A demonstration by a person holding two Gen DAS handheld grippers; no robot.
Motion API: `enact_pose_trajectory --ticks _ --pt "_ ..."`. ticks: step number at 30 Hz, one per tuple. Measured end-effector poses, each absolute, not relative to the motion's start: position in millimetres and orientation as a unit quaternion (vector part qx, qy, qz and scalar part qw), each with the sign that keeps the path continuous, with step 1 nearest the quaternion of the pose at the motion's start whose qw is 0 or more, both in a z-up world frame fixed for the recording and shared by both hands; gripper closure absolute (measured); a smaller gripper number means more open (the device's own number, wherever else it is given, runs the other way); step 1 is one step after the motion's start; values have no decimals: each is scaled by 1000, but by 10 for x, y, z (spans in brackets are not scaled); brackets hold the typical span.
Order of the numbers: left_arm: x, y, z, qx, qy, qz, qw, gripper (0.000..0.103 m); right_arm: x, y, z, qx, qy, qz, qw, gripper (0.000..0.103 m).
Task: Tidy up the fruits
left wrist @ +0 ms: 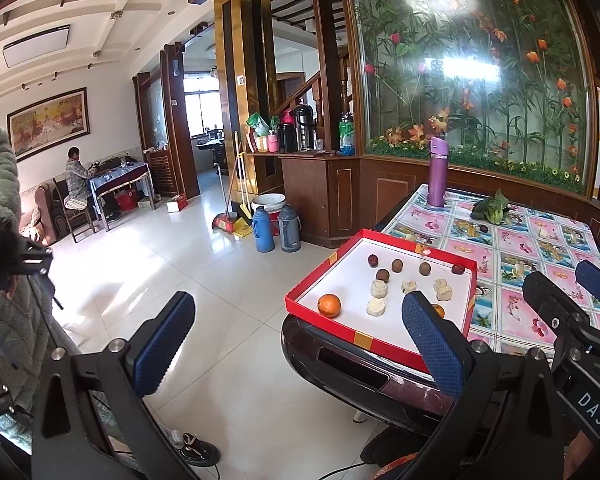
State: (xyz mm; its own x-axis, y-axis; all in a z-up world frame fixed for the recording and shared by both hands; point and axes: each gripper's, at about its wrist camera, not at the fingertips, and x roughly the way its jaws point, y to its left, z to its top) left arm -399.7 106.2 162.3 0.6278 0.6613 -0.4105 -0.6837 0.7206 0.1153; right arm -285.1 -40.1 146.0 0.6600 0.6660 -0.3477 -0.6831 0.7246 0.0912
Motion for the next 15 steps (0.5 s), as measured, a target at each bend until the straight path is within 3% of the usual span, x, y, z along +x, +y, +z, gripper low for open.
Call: enact_pose_trajectory --ticks 15 --pt "-3876 1194 1527 -37 224 376 898 0 -2834 -353 1462 -30 171 368 914 25"
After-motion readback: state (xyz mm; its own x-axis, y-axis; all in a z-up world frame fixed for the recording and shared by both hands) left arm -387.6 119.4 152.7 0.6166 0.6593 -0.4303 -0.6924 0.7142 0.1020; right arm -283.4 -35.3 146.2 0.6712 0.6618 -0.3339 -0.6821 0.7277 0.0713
